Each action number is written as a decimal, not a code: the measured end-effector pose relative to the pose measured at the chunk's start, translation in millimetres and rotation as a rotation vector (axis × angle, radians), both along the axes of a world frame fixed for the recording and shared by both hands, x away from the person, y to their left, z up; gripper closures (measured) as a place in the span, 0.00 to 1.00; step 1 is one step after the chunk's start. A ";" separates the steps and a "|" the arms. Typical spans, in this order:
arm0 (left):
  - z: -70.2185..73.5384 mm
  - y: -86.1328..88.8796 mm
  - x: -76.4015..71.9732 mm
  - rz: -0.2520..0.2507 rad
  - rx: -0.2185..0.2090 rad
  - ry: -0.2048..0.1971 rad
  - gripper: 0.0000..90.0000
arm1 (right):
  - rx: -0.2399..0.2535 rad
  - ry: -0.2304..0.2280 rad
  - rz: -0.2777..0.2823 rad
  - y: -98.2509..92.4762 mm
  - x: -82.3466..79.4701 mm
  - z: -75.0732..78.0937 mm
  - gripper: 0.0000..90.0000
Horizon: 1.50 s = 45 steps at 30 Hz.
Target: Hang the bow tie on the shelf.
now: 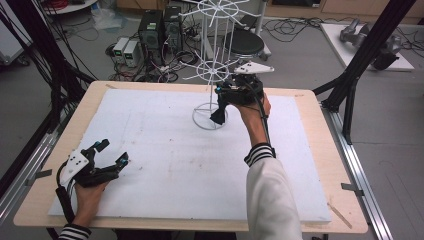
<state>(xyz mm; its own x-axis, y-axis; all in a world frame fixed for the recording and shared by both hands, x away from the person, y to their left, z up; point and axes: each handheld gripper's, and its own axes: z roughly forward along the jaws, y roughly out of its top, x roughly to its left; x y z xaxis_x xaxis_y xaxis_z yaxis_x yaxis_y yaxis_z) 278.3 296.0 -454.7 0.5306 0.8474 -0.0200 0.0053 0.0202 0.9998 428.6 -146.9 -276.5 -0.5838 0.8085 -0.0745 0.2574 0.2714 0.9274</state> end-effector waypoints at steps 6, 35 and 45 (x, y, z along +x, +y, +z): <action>0.1 0.0 0.5 0.002 -0.004 0.003 0.16 | -0.001 -0.008 0.010 -0.5 -5.8 4.0 0.33; -0.4 -0.8 -1.3 0.008 0.002 -0.015 0.16 | 0.187 -0.182 -0.050 -111.1 -159.7 -75.8 0.14; -0.6 -0.6 -2.0 0.010 -0.001 -0.020 0.15 | 0.218 -0.220 -0.116 -120.8 -170.0 -146.9 0.13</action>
<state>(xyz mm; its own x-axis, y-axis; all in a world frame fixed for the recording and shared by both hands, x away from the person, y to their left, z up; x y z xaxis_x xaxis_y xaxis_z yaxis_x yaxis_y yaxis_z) 276.3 295.5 -455.3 0.5219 0.8529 -0.0100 -0.0148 0.0208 0.9997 258.6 -267.7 -423.4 -0.4757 0.8796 -0.0067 0.0616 0.0409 0.9973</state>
